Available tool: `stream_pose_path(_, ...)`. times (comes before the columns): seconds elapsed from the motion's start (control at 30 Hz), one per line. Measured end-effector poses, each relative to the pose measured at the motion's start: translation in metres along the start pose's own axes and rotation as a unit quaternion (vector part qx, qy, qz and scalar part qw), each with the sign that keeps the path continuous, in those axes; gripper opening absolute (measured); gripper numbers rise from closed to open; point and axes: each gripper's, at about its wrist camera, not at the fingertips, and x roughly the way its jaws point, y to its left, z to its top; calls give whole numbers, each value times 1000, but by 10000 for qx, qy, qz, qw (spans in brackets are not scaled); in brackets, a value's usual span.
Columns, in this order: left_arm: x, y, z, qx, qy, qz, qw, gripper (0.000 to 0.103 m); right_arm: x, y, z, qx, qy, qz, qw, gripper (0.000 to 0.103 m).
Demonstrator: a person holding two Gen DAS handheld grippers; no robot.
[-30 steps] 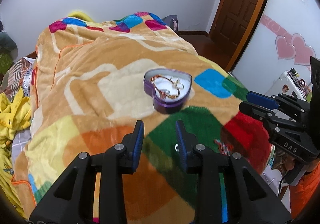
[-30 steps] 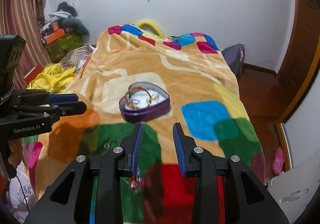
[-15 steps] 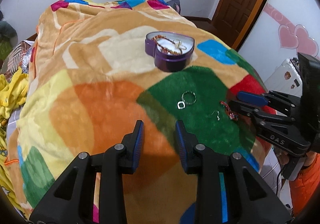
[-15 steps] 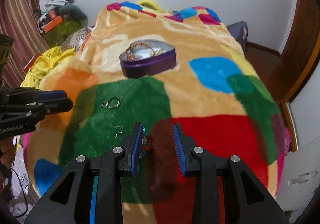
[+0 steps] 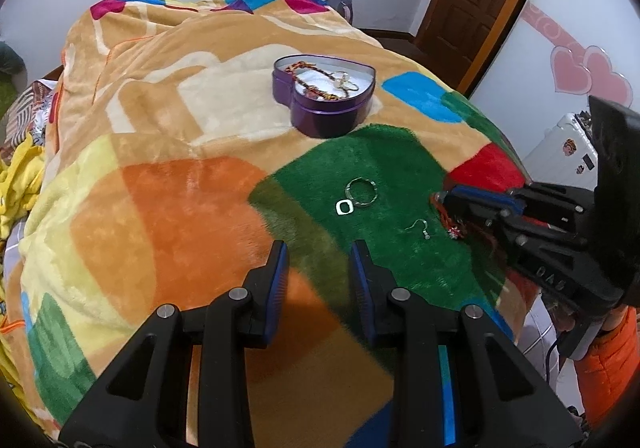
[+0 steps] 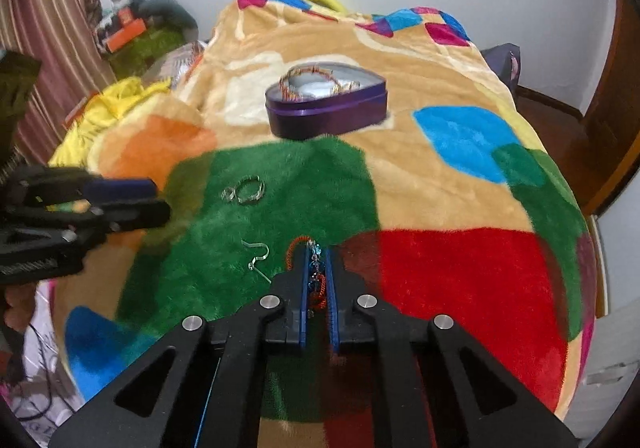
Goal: Organize jewelry
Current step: 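Grasp the red-blue beaded earring with the right gripper while the left gripper approaches the silver ring, then grasp the silver ring with the left gripper while the right gripper carries the earring toward the tin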
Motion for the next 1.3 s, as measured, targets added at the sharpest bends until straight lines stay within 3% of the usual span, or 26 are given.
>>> stream_pose_path(0.4,17,-17,16,257,-30,-136,9996,32,-33,-23,18,246,-594,-252,9976,7)
stream_pose_path(0.7,36,-26,31,420,-2,-146,9990,31,-22,-28,18,335,-520,-128,9980,7)
stream_pose_path(0.8,43,-29,32,480,35,-107,9988,21,-20,-28,17,357,-492,-76,9981,7)
stream_pose_path(0.87,45,-29,32,488,23,-45,9988,20,-19,-28,18,346,-491,-54,9982,7)
stream_pose_path(1.3,20,-25,43,429,-363,-31,9984,20,-29,-27,41,347,-812,24,9961,7)
